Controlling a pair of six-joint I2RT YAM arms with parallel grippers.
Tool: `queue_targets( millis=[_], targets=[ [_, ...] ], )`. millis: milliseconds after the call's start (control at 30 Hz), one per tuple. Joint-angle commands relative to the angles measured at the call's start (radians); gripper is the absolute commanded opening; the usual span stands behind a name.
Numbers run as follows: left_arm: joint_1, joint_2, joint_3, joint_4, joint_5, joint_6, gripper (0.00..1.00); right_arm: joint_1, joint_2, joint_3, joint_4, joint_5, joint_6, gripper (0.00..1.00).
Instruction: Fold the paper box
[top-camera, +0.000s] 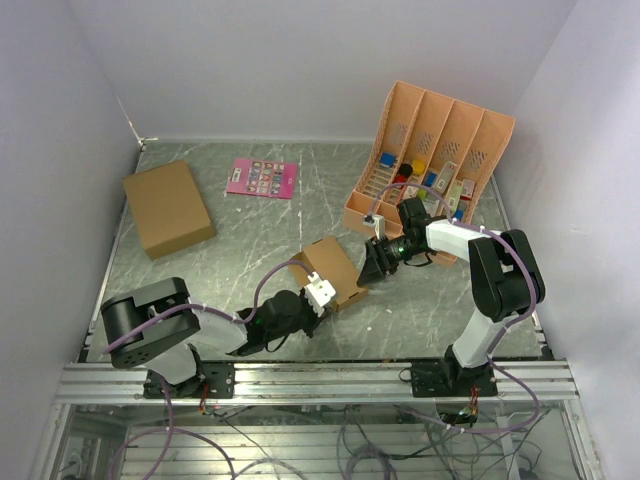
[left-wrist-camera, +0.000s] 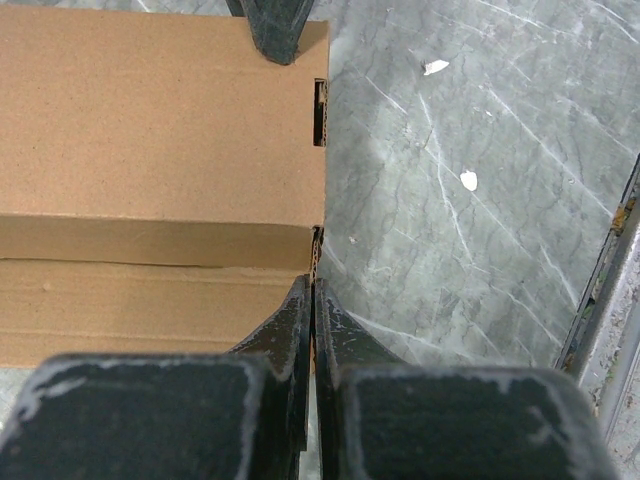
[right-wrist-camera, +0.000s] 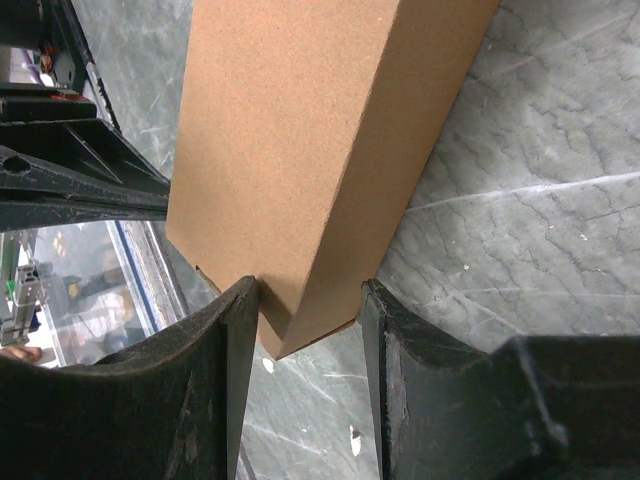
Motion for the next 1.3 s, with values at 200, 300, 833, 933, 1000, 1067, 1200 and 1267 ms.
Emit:
queue_targets(
  millis=[200, 300, 833, 933, 1000, 1067, 1200, 1267],
  targets=[
    [0.010, 0.009, 0.000, 0.082, 0.009, -0.033, 0.07, 0.014, 0.046, -0.008, 0.024, 0.154, -0.047, 0.43],
    [0.010, 0.012, 0.024, 0.042, 0.008, -0.041, 0.07, 0.016, 0.046, -0.008, 0.024, 0.153, -0.048, 0.43],
    [0.029, -0.020, 0.140, -0.159, 0.000, -0.072, 0.07, 0.020, 0.049, -0.007, 0.021, 0.152, -0.053, 0.43],
    [0.032, -0.028, 0.158, -0.188, -0.001, -0.067, 0.07, 0.021, 0.049, -0.007, 0.021, 0.150, -0.052, 0.43],
    [0.033, -0.038, 0.165, -0.202, -0.003, -0.063, 0.07, 0.022, 0.049, -0.007, 0.021, 0.151, -0.052, 0.43],
    [0.034, -0.047, 0.171, -0.215, -0.006, -0.060, 0.07, 0.022, 0.048, -0.007, 0.022, 0.151, -0.053, 0.43],
    [0.036, -0.059, 0.197, -0.255, -0.006, -0.056, 0.07, 0.021, 0.049, -0.007, 0.021, 0.151, -0.052, 0.43],
    [0.036, -0.056, 0.216, -0.277, 0.002, -0.054, 0.07, 0.022, 0.049, -0.006, 0.019, 0.150, -0.053, 0.43]
  ],
)
